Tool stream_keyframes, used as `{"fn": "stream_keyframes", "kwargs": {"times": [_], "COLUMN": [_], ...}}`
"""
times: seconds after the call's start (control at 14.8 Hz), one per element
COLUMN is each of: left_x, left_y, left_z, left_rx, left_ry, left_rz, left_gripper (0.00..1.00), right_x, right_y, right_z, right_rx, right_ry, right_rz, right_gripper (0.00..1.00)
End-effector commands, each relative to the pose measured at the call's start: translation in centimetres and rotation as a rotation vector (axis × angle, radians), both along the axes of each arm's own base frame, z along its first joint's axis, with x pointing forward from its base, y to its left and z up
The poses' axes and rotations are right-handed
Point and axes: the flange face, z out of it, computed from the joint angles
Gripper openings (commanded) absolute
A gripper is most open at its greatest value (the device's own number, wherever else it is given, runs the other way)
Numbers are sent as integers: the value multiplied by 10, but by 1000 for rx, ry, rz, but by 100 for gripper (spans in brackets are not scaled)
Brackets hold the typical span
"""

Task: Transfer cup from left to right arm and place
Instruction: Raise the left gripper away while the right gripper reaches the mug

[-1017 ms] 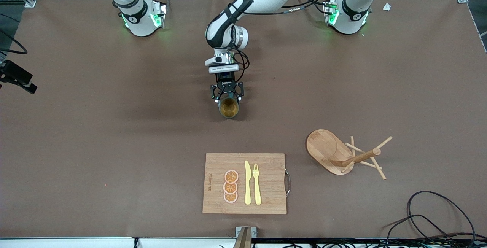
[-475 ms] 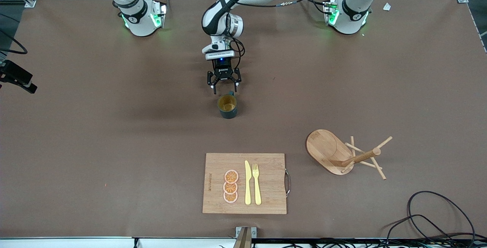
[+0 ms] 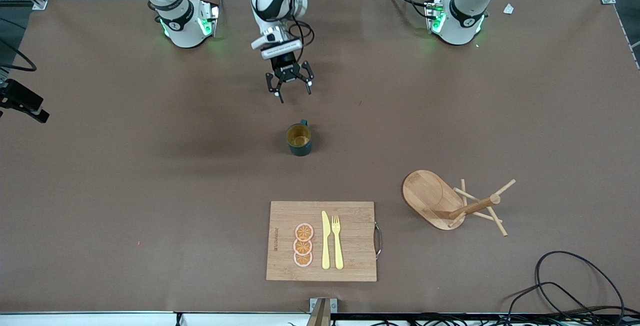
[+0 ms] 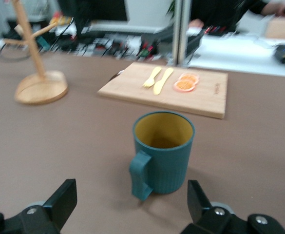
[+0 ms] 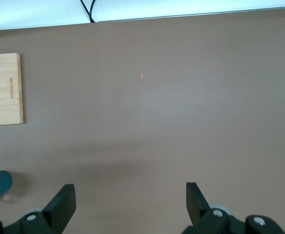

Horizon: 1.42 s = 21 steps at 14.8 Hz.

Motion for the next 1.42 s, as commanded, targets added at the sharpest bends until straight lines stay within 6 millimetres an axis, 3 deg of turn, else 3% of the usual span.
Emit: {"fn": "stream_keyframes", "kwargs": {"times": [0.0,0.14,0.27,0.47,0.61,0.95,1.15,1.36], "left_x": [12,42,75,145,189,271,307,333], "left_y": [3,18,41,95,133,268,353,432], "left_z": [96,152,199,263,294,388,414,425], "left_rx": [-58,-87,-102,-140,-163,-330,-328,-250], "left_ry": [169,226,323,452,530,687,727,810], "left_rz": [62,81,91,112,104,100,100,-8], "left_gripper": [100,100,100,100,100,100,100,100], "right_x": [13,20,34,49,50,57,56,50], "right_y": [1,4,13,41,51,140,197,268], "right_z": [-21,-35,-62,-97,-105,-147,-173,-208], "right_rx": [-5,-2,4,4,4,6,72,111], "right_ry": [40,63,100,156,177,238,277,304], "right_rz": [13,18,33,79,80,-58,-109,-128], "right_gripper": [100,100,100,100,100,100,100,100]}}
